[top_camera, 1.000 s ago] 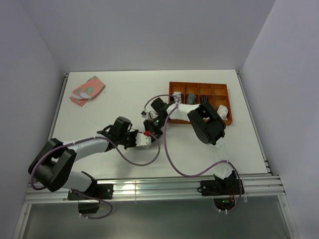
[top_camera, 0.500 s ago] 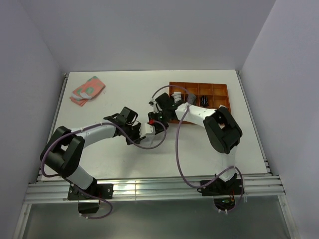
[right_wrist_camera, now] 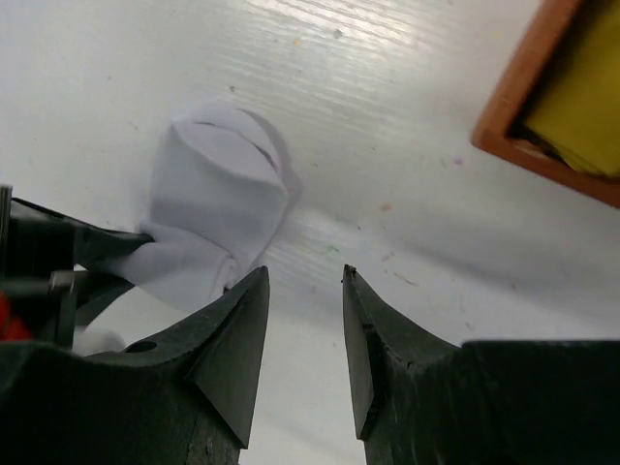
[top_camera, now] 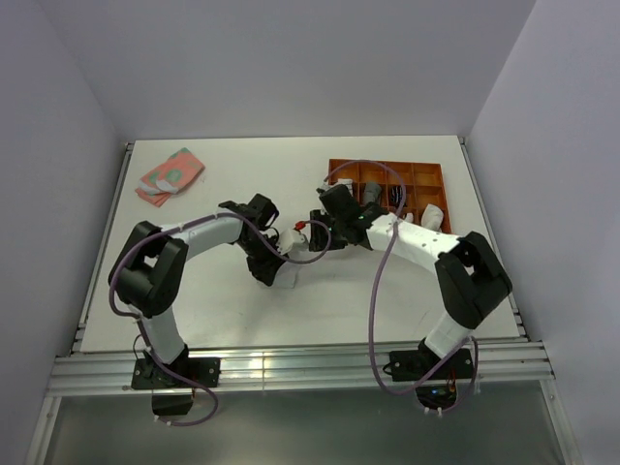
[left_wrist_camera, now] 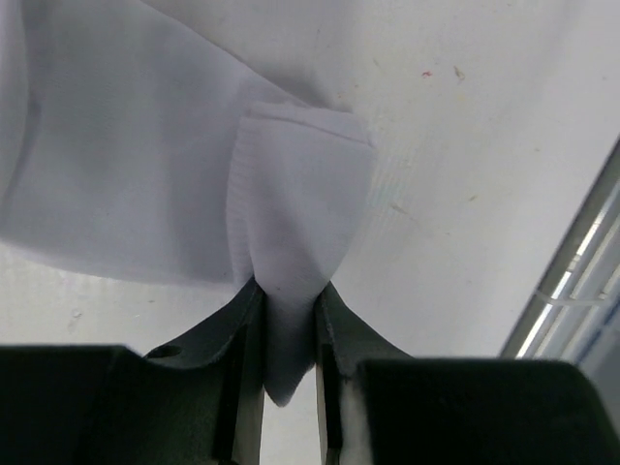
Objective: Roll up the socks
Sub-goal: Roll the sock at the center of the board.
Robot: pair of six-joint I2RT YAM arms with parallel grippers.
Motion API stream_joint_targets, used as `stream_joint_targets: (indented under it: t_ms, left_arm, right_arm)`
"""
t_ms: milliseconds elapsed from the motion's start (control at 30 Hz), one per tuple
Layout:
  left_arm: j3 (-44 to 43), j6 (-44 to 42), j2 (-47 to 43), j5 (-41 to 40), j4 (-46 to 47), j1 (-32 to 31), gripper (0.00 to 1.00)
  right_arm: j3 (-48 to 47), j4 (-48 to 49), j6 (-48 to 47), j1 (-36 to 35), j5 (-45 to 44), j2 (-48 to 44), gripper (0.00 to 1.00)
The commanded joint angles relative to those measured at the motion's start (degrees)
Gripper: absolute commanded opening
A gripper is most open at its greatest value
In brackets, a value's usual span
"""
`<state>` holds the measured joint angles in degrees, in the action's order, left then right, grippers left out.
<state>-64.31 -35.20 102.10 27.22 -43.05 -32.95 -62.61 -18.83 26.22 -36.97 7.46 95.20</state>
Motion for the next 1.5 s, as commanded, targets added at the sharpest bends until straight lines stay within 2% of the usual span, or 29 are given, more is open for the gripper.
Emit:
stream_joint_targets:
  t_ms: [0,267,367,467,633,733,1067,1467]
  left_arm:
    - [-0.7,3.3,5.9,0.8,-14.4,0.0,0.0]
    - [-9.4,3.9,14.1,5.0,-25.8,0.5,0.0]
    - [-12.0,4.1,16.9,5.5,-28.6,1.3,0.0]
    - [-13.4,4.3,19.1,5.3,-30.7,2.1,0.0]
    - [-14.3,3.7,23.0,5.6,-33.1,2.9,0.01]
    - [-14.6,3.9,24.2,4.9,-32.9,3.2,0.01]
    - [-14.9,3.8,27.7,4.2,-32.7,5.2,0.01]
    - [-15.8,3.8,30.3,2.7,-32.8,6.0,0.02]
  right_arm:
    - [2.7,3.3,1.9,0.3,-6.7,-5.7,0.44]
    - [11.9,7.1,2.3,0.1,-9.7,-16.9,0.45]
    - [14.6,9.9,0.1,0.0,-7.7,-19.6,0.45]
    - [16.2,12.2,-3.8,-3.2,-7.2,-21.7,0.45]
    - [12.2,12.0,-11.0,-17.0,-13.7,-16.0,0.45]
    - [10.5,13.3,-13.6,-22.6,-15.8,-12.1,0.46]
    - [7.0,17.2,-19.3,-31.3,-14.1,-4.4,0.52]
    - [4.6,16.5,-25.1,-33.2,-9.1,0.5,0.6]
